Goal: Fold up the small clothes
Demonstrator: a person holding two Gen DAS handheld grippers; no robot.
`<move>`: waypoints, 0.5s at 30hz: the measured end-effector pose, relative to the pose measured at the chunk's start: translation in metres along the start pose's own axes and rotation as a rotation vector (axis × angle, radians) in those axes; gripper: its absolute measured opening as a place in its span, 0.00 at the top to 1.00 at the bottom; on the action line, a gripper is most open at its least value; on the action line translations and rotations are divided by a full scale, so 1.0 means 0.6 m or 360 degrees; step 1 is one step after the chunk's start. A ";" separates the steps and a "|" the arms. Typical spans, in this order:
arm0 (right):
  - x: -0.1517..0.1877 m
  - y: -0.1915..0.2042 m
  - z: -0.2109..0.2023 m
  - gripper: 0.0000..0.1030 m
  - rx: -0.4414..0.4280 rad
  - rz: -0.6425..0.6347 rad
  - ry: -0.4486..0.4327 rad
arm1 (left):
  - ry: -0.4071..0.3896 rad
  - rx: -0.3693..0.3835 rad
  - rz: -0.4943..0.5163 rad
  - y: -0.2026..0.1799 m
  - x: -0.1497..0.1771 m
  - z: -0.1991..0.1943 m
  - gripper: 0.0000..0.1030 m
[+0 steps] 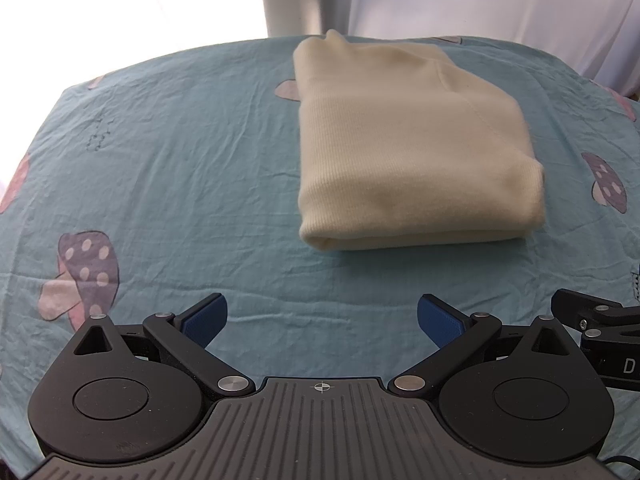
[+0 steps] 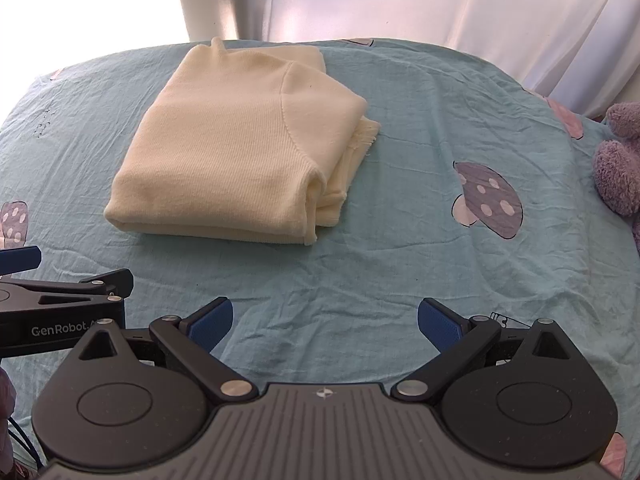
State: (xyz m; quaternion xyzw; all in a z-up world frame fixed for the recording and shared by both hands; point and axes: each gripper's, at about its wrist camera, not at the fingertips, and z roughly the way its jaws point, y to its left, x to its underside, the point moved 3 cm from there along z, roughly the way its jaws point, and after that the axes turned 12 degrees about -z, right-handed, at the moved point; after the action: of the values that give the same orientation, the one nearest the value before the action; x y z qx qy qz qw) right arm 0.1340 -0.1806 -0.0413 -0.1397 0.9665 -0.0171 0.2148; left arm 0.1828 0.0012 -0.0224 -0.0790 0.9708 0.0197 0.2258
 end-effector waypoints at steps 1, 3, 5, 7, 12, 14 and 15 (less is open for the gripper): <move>0.000 0.000 0.000 0.04 0.0001 -0.0001 -0.0001 | -0.0001 -0.0002 0.0000 0.000 0.000 0.000 0.00; 0.000 -0.001 0.000 0.04 0.0002 0.0001 -0.0001 | -0.0002 -0.0003 0.0002 0.000 0.000 0.000 0.00; 0.000 -0.001 0.000 0.04 0.0003 0.0004 0.0000 | -0.0002 -0.0004 0.0001 0.000 0.000 0.000 0.00; 0.000 -0.002 0.001 0.04 0.0005 0.0007 0.0001 | -0.0002 -0.0004 0.0003 0.000 0.000 0.000 0.00; 0.000 -0.004 0.000 0.04 0.0007 0.0009 -0.0001 | -0.0004 -0.0001 0.0000 -0.001 -0.001 -0.001 0.00; 0.000 -0.004 0.000 0.04 0.0009 0.0009 0.0001 | -0.0003 -0.0002 0.0000 -0.001 -0.001 -0.001 0.00; -0.001 -0.004 0.001 0.04 0.0008 0.0010 -0.0001 | -0.0002 -0.0002 0.0002 -0.001 -0.001 -0.001 0.00</move>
State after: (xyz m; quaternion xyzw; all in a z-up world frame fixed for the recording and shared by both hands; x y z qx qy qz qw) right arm 0.1350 -0.1825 -0.0412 -0.1362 0.9668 -0.0189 0.2154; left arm 0.1831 0.0010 -0.0218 -0.0785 0.9707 0.0205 0.2264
